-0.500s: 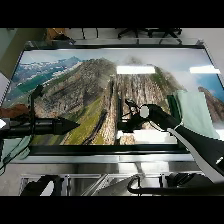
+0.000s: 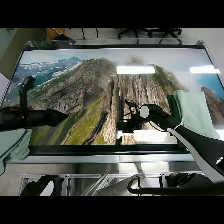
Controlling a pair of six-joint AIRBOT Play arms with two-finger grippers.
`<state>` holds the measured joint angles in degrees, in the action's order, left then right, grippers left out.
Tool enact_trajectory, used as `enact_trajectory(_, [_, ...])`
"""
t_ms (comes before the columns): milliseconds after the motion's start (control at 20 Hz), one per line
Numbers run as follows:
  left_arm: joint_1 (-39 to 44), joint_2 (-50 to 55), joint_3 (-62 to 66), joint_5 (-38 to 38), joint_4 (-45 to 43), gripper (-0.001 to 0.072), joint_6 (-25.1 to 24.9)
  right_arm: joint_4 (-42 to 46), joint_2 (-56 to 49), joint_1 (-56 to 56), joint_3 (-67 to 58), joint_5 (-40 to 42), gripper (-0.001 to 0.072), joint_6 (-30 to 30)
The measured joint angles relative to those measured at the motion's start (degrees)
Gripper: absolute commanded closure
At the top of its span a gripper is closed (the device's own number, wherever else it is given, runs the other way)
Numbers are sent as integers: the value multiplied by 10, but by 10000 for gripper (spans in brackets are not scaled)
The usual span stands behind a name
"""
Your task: Fold the shirts.
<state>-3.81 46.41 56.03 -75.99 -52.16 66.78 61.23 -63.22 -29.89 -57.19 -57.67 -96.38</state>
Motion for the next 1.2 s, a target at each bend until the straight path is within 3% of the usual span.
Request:
enact_trajectory(200, [-8,68,97,39,-325,28,102,0,0,0,0,0,696,0])
enact_trajectory(300, [-35,121,129,50,-428,28,140,0,0,0,0,0,696,0])
enact_trajectory(450, [-98,213,164,70,-487,28,168,0,0,0,0,0,696,0])
enact_trajectory(800, [-224,424,247,96,-509,36,187,0,-2,0,0,6,696,0])
enact_trajectory(850, [-233,444,256,96,-509,160,188,1,-3,0,0,6,696,0])
enact_trajectory(900, [-239,463,264,96,-509,461,189,1,-5,0,0,7,696,0])
enact_trajectory(950, [-243,478,272,96,-509,694,189,1,-7,0,0,8,696,0])
enact_trajectory(1200, [-227,506,341,57,-509,697,183,0,-21,0,0,9,695,0])
